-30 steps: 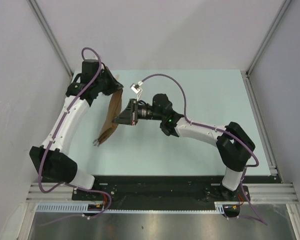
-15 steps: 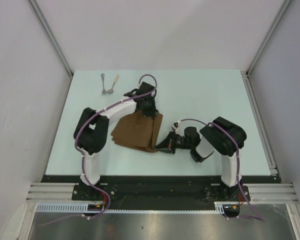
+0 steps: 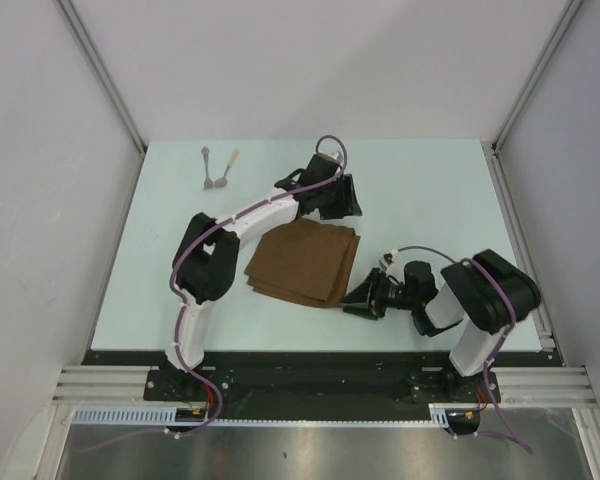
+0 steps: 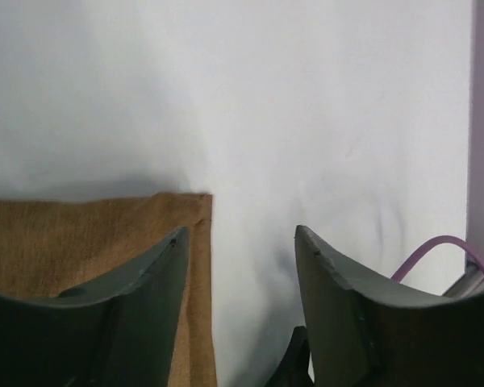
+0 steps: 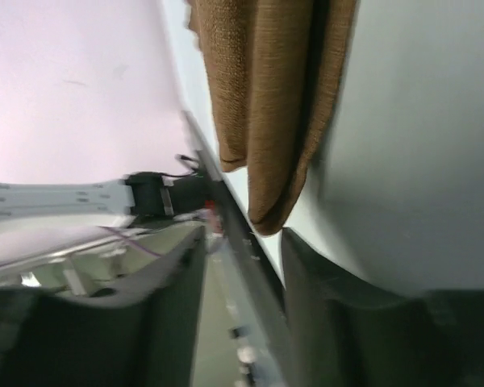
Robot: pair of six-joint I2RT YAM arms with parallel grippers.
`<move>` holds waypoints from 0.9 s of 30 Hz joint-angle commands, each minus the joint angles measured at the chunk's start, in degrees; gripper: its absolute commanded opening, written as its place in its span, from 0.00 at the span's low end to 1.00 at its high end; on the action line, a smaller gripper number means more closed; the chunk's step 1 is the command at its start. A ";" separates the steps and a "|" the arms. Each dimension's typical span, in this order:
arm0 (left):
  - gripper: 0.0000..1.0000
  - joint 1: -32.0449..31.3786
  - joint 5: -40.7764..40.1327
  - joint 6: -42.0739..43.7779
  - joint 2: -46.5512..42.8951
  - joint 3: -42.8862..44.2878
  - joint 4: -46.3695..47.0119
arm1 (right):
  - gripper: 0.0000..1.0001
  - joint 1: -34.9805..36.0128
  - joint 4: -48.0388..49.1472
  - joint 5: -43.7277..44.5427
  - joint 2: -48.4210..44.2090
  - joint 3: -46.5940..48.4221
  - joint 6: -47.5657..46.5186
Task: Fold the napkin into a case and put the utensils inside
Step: Turn over the upper triangle folded napkin at the center of the board, then smooth out the lower triangle-folded napkin at the center of the board.
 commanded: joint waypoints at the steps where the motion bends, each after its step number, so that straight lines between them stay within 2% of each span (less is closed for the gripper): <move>1: 0.64 0.29 4.73 5.05 -3.22 7.82 -2.88 | 0.56 -1.01 -34.37 7.45 -15.95 4.67 -19.97; 2: 0.66 0.29 5.17 5.84 -4.01 8.00 -3.95 | 0.66 -0.57 -42.38 10.64 -19.67 6.95 -23.23; 3: 0.66 0.29 6.31 7.32 -4.98 7.48 -4.74 | 0.70 -0.39 -54.99 13.63 -22.40 10.54 -28.66; 5: 0.67 0.38 6.58 8.30 -8.76 5.64 -5.54 | 0.76 -1.35 -62.82 20.76 -28.02 13.64 -31.51; 6: 0.67 0.38 6.41 9.52 -10.16 3.46 -5.89 | 0.77 -2.14 -69.11 22.43 -28.58 15.13 -32.66; 8: 0.64 0.03 5.71 11.20 -13.14 1.25 -8.08 | 0.79 -4.59 -74.07 26.13 -26.84 20.14 -36.00; 13: 0.48 -2.78 -0.53 15.16 -20.27 -13.68 -8.28 | 0.77 -7.42 -74.90 27.81 -18.23 31.21 -38.03; 15: 0.48 -3.92 -2.03 15.16 -22.74 -19.82 -6.69 | 0.70 -7.86 -73.84 27.46 -13.15 37.01 -38.82; 17: 0.57 -5.94 -3.35 14.73 -23.70 -23.96 -5.72 | 0.63 -8.12 -72.09 26.58 -9.70 41.83 -39.52; 19: 0.57 -8.05 -5.45 14.63 -23.71 -25.56 -5.45 | 0.55 -8.21 -71.73 25.27 -4.78 45.01 -39.70; 21: 0.57 -9.11 -6.33 14.81 -23.36 -27.15 -5.02 | 0.55 -8.30 -71.03 24.64 -1.10 47.92 -39.88; 27: 0.51 -11.05 -6.95 15.69 -22.39 -28.56 -5.89 | 0.43 -8.39 -68.21 21.57 4.72 50.39 -39.17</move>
